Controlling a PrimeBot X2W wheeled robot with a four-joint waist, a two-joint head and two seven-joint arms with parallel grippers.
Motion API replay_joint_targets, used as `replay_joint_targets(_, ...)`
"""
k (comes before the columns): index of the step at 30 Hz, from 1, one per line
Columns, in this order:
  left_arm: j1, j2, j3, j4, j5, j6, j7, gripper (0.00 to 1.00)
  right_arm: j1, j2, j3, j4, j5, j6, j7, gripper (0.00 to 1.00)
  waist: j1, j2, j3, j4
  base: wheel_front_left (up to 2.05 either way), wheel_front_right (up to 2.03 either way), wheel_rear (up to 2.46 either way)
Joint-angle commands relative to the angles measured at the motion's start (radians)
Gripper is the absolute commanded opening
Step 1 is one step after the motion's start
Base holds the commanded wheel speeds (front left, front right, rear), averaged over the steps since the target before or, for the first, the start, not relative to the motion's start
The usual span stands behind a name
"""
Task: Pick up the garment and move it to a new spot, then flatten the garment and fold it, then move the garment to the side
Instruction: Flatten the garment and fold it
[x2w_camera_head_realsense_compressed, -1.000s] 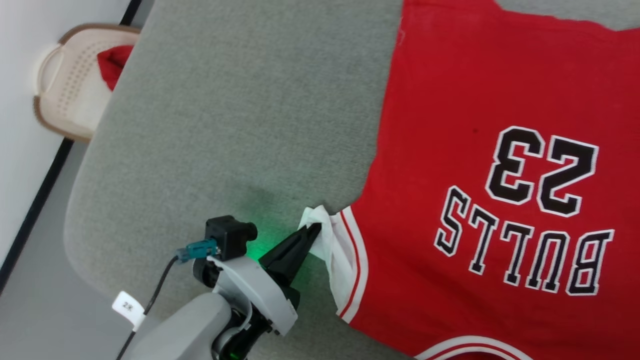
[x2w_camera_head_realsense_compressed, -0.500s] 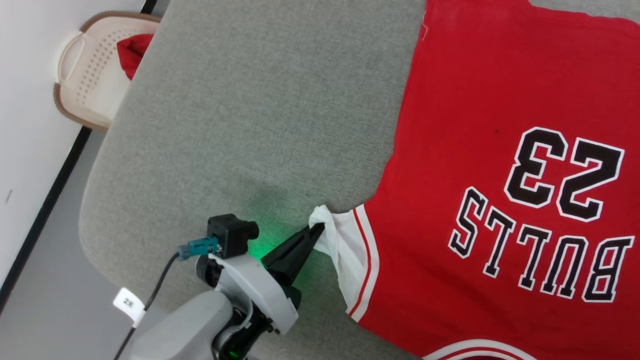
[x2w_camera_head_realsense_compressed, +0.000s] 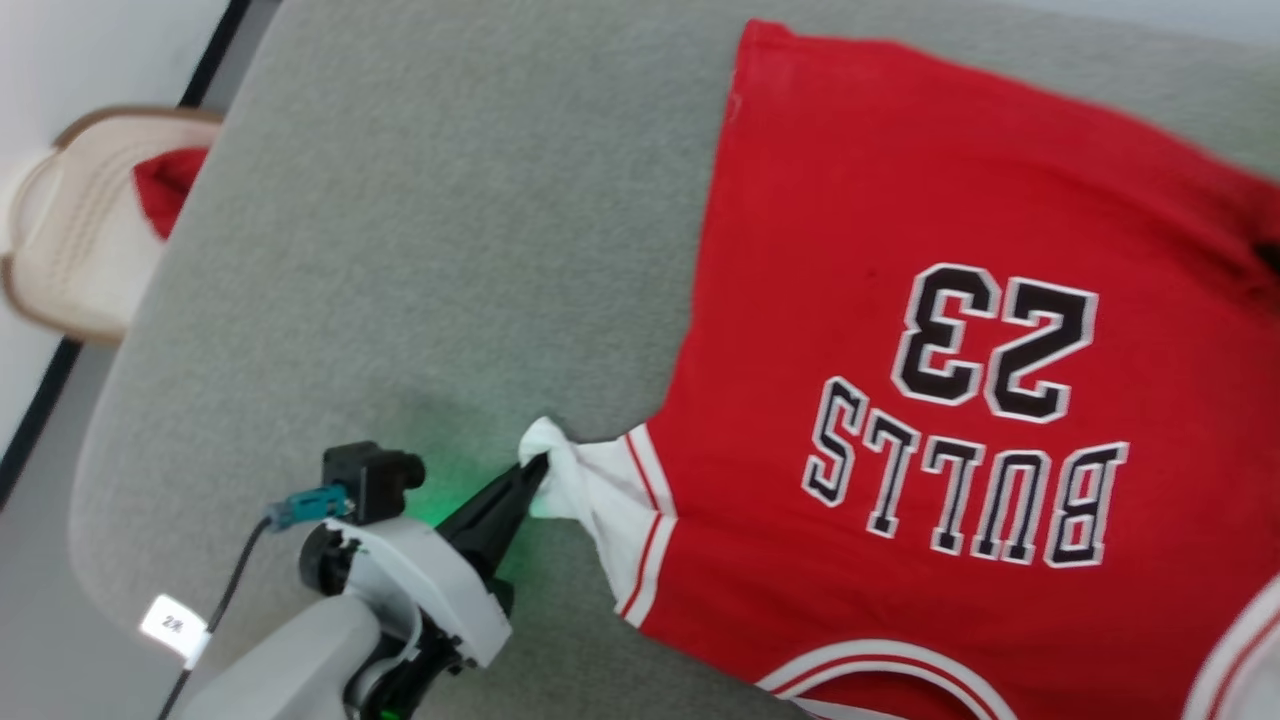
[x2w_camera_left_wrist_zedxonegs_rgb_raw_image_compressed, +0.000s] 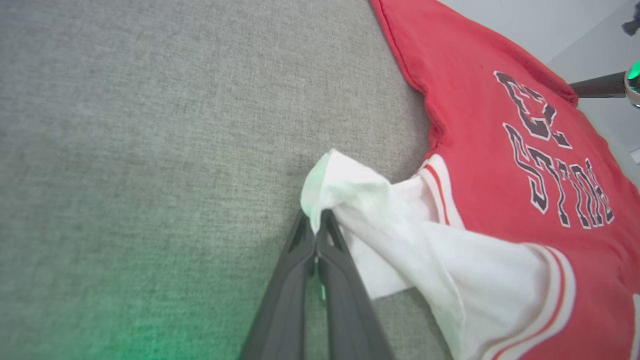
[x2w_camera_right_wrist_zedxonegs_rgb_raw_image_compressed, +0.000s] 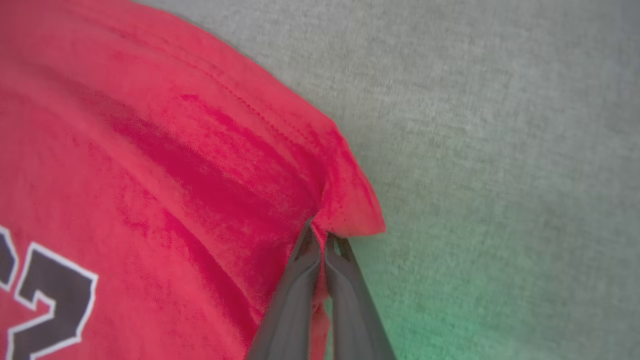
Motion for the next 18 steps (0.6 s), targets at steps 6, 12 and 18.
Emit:
replay_joint_targets(6,0.040,0.034,0.021,0.016,-0.007,0.003,0.001,0.00,0.242,-0.063,0.057,-0.200,0.131,-0.001,0.002,0.00,0.0000,0.0000,-0.096,-0.120,0.00,0.00,0.00)
replay_joint_targets(12,0.082,0.043,0.043,0.032,0.000,0.015,0.001,0.00,0.501,-0.103,0.016,-0.402,0.247,-0.001,-0.019,0.00,0.0000,0.0000,-0.152,-0.195,0.00,0.00,0.00)
replay_joint_targets(18,0.106,0.051,0.061,0.033,0.002,0.028,0.001,0.00,0.657,-0.084,-0.043,-0.475,0.266,-0.001,-0.057,0.00,0.0000,0.0000,-0.174,-0.231,0.00,0.00,0.00)
